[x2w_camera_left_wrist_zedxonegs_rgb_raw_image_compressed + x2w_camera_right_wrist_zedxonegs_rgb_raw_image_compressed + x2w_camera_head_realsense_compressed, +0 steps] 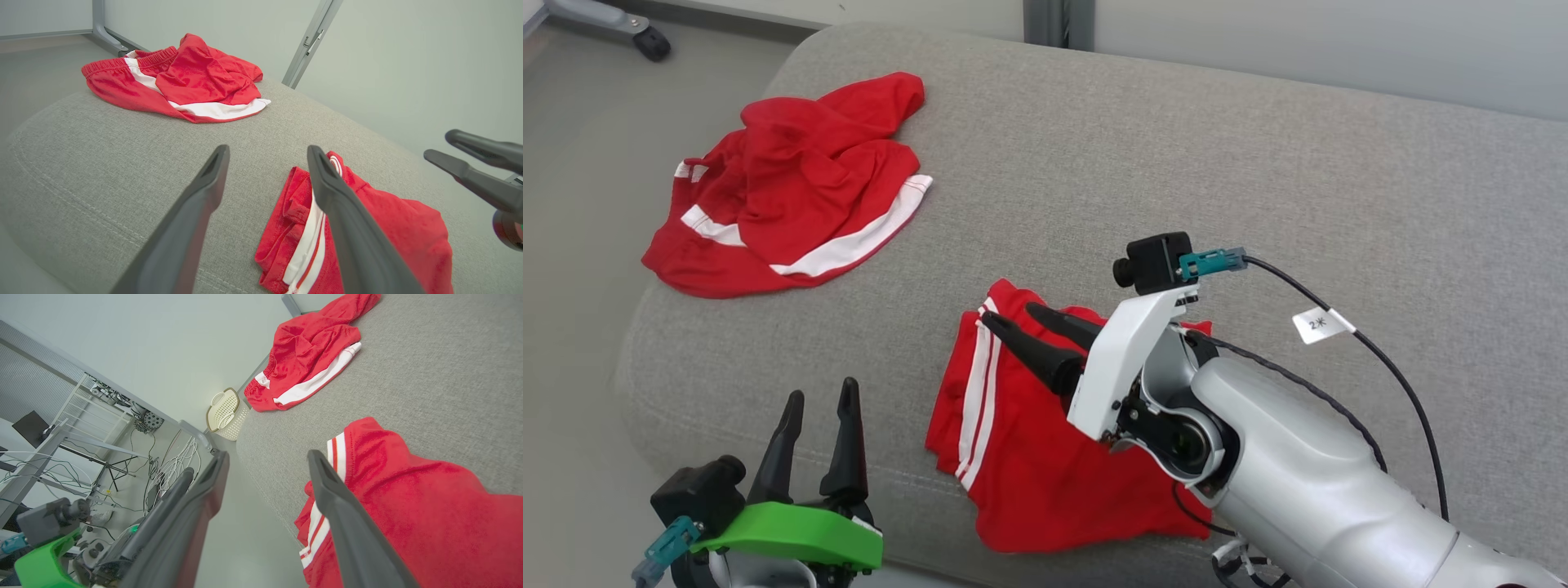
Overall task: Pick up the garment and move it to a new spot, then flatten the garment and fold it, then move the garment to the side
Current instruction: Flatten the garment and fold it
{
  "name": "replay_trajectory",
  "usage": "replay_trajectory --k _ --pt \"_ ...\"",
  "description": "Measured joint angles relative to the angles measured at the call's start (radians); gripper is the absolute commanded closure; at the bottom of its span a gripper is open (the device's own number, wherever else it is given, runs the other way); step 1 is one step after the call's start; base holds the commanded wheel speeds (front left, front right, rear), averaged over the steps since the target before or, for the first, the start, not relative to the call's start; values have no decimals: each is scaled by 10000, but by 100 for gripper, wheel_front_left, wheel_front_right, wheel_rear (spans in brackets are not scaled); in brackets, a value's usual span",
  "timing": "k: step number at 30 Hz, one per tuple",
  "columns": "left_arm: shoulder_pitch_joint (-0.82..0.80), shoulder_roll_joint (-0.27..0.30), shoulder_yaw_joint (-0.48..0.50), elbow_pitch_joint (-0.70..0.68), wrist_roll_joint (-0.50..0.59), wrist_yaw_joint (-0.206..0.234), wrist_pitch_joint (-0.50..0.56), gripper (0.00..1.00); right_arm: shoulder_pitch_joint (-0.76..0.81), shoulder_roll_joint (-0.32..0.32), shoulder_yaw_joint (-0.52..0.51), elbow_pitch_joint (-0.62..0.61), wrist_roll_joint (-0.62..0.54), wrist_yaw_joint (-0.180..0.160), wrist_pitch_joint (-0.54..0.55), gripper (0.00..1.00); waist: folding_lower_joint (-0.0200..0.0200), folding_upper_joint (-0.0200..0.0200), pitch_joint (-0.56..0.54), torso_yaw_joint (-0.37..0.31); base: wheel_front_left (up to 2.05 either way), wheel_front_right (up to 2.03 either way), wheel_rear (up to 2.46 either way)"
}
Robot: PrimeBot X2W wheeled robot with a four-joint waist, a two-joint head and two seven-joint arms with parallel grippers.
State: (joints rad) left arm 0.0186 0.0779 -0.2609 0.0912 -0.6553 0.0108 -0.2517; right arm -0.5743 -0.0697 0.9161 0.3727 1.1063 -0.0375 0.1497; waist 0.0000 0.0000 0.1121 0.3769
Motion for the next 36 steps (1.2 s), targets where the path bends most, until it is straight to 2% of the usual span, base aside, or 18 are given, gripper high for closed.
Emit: replay_trajectory --k 10,18,22,31,36 --pt "245 35 357 -247 0 155 0 3 -100 -21 -692 4 -102 6 -988 0 0 0 -155 -804 0 0 0" --pt "450 107 493 -483 0 173 0 3 443 -915 -771 -61 -564 8 -1657 0 0 0 -213 -1610 0 0 0" --pt "458 134 550 -648 4 217 0 3 961 -1103 -803 -130 -579 23 -1912 0 0 0 -214 -2040 0 0 0" --pt "487 238 571 -851 23 245 0 4 2158 -1567 -817 -71 -211 299 -2109 0 0 0 -124 -2923 0 0 0" --pt "486 257 470 -995 86 244 4 3 2405 -1628 -788 -8 -46 587 -2109 0 0 0 32 -3227 0 0 0"
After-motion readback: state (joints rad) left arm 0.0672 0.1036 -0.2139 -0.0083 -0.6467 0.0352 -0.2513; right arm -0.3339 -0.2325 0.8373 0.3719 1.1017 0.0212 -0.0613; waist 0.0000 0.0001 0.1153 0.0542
